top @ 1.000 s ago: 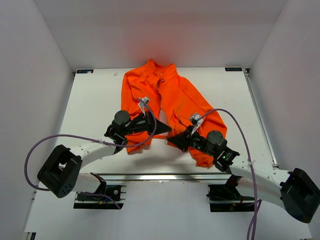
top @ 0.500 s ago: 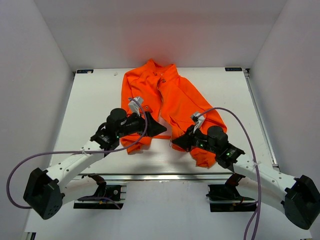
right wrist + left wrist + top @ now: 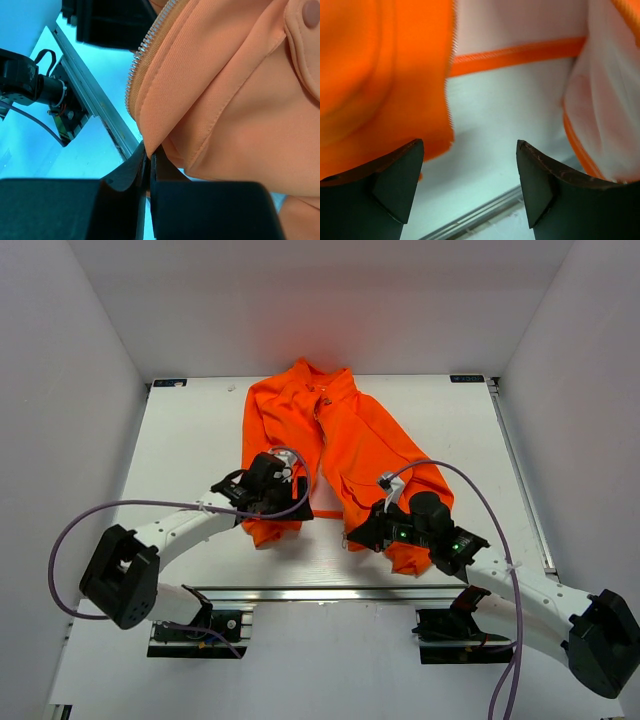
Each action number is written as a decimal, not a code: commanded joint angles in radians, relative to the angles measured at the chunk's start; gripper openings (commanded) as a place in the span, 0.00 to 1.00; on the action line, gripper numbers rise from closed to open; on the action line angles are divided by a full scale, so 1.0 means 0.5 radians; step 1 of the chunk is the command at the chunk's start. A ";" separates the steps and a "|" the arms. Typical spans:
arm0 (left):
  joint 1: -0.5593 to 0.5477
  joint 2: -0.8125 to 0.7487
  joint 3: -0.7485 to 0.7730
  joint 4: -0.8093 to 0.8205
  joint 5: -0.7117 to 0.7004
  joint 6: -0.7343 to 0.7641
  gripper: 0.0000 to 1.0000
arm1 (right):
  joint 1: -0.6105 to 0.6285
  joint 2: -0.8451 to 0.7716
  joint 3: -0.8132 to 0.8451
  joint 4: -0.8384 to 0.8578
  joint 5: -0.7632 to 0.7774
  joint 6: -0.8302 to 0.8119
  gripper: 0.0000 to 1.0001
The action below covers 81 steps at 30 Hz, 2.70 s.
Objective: Zip up the jacket
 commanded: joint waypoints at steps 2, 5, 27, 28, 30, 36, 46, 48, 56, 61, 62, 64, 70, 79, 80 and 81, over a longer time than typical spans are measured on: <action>-0.010 0.045 0.217 -0.213 -0.304 0.142 0.83 | -0.008 0.024 0.085 -0.004 -0.062 -0.009 0.00; -0.010 0.082 0.300 -0.286 -0.498 0.166 0.80 | -0.011 0.027 0.078 -0.004 -0.056 -0.015 0.00; -0.234 0.653 0.546 -0.636 -0.771 0.099 0.23 | -0.030 0.064 0.023 -0.016 0.008 -0.058 0.00; -0.237 0.650 0.567 -0.646 -0.780 0.099 0.17 | -0.030 0.054 0.023 -0.016 0.012 -0.055 0.00; -0.237 0.631 0.583 -0.655 -0.792 0.102 0.00 | -0.036 0.042 0.020 -0.029 0.021 -0.061 0.00; -0.237 0.561 0.702 -0.704 -0.805 0.130 0.00 | -0.042 -0.004 0.011 -0.038 0.021 -0.061 0.00; -0.237 0.380 0.927 -0.701 -0.508 0.145 0.00 | -0.064 -0.053 0.032 -0.087 0.057 -0.034 0.00; -0.234 0.331 0.828 -0.634 -0.434 0.102 0.00 | -0.073 -0.068 0.026 -0.102 0.076 -0.009 0.00; -0.357 0.306 0.393 -0.352 -0.151 -0.192 0.02 | -0.097 -0.050 -0.011 -0.099 0.094 0.049 0.00; -0.430 0.407 0.304 -0.195 -0.071 -0.248 0.27 | -0.100 -0.032 -0.044 -0.050 0.085 0.092 0.00; -0.427 0.441 0.310 -0.192 -0.071 -0.251 0.31 | -0.104 -0.035 -0.047 -0.053 0.082 0.095 0.00; -0.433 0.462 0.322 -0.210 -0.102 -0.251 0.54 | -0.104 -0.041 -0.050 -0.056 0.085 0.092 0.00; -0.433 0.518 0.331 -0.283 -0.246 -0.297 0.64 | -0.107 -0.071 -0.078 -0.062 0.107 0.114 0.00; -0.519 0.603 0.239 -0.287 -0.492 -0.499 0.59 | -0.107 -0.099 -0.106 -0.068 0.153 0.132 0.00; -0.525 0.622 0.245 -0.268 -0.498 -0.518 0.60 | -0.107 -0.099 -0.106 -0.068 0.156 0.138 0.00; -0.532 0.637 0.245 -0.259 -0.510 -0.521 0.60 | -0.107 -0.102 -0.109 -0.072 0.159 0.141 0.00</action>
